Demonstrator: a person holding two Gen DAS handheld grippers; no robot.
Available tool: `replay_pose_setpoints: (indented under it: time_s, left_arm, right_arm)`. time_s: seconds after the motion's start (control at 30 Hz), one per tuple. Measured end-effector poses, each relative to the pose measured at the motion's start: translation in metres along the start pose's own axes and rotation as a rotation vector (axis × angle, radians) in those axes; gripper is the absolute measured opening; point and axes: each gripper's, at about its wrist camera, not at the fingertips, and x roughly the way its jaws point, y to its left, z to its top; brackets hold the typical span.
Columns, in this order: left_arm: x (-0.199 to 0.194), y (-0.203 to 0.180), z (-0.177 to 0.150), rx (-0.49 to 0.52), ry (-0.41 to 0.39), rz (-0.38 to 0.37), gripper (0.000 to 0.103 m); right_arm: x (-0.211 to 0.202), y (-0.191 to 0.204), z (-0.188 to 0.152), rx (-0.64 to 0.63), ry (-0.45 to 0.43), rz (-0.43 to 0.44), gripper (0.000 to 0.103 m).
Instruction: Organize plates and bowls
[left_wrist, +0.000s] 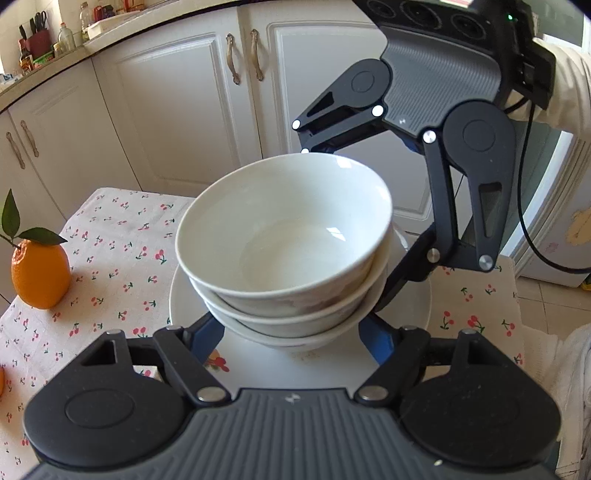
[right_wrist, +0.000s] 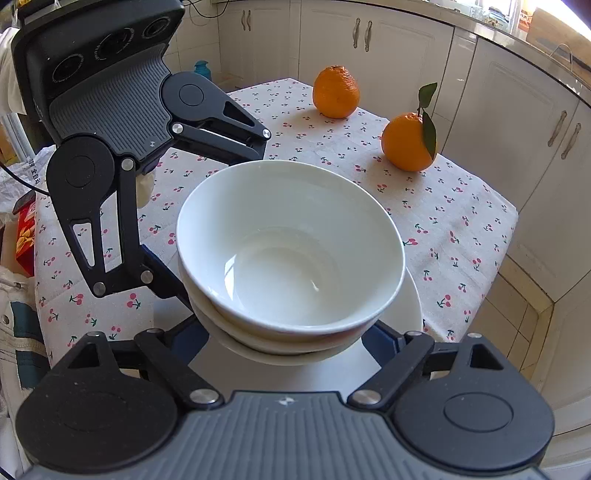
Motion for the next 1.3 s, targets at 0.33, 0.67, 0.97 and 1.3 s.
replay_pose_setpoints:
  time_s: [0.33,0.67,0.97,1.3]
  left_arm:
    - [-0.028,-0.019,-0.007,0.004,-0.025,0.100,0.093]
    - [-0.106,-0.074,-0.032,-0.208,-0.203,0.357,0.102]
    - [-0.145,-0.121,-0.051,-0.553,-0.212,0.669,0.102]
    - [-0.157,-0.150,-0.065,-0.682,-0.193,0.744,0.102]
  right_arm:
    - [-0.012,0.018,-0.001,-0.010,0.007,-0.068,0.103]
    - [-0.056,0.072,-0.004,0.171,-0.024,-0.287,0.103]
    - [-0.078,0.131,-0.025,0.561,-0.119,-0.545,0.103]
    - [-0.089,0.193,-0.035,0.655,-0.218,-0.633,0.103]
